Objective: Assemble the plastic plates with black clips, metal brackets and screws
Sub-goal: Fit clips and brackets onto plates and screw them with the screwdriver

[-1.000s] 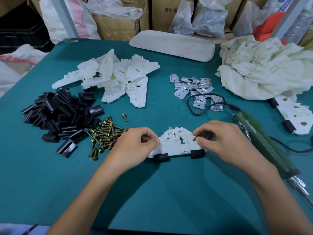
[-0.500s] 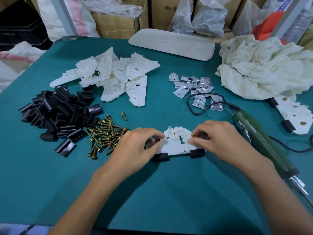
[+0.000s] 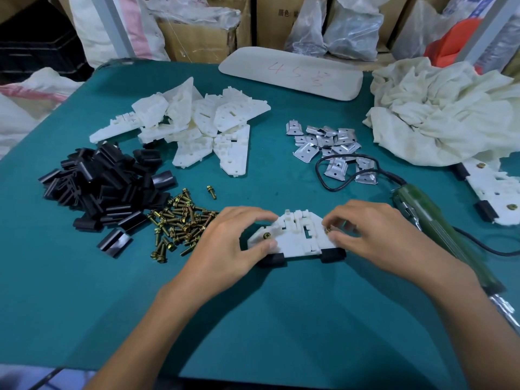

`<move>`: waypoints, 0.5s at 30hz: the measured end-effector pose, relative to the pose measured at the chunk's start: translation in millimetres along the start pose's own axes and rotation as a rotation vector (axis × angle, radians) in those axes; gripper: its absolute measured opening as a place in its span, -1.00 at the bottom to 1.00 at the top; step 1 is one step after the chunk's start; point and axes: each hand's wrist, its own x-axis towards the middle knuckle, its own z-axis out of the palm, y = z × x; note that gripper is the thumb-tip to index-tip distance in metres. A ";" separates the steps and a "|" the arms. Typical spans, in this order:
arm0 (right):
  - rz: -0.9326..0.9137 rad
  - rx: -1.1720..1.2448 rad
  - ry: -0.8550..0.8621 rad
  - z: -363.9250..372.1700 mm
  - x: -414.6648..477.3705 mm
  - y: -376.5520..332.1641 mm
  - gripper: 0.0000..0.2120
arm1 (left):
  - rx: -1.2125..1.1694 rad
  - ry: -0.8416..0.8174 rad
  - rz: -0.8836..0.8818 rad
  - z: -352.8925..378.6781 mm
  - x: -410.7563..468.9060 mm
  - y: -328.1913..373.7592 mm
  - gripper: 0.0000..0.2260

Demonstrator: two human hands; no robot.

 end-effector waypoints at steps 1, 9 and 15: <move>0.000 0.001 0.000 -0.1 -0.1 -0.4 -0.92 | 0.010 0.019 -0.007 0.7 0.8 0.8 -0.71; 0.036 -0.047 -0.012 -3.5 -0.9 -1.4 -0.75 | -0.002 0.029 -0.010 3.4 2.4 3.2 -0.74; 0.152 0.037 0.199 -29.3 -27.5 29.0 -0.63 | -0.133 0.014 -0.032 -0.6 1.9 2.4 -0.65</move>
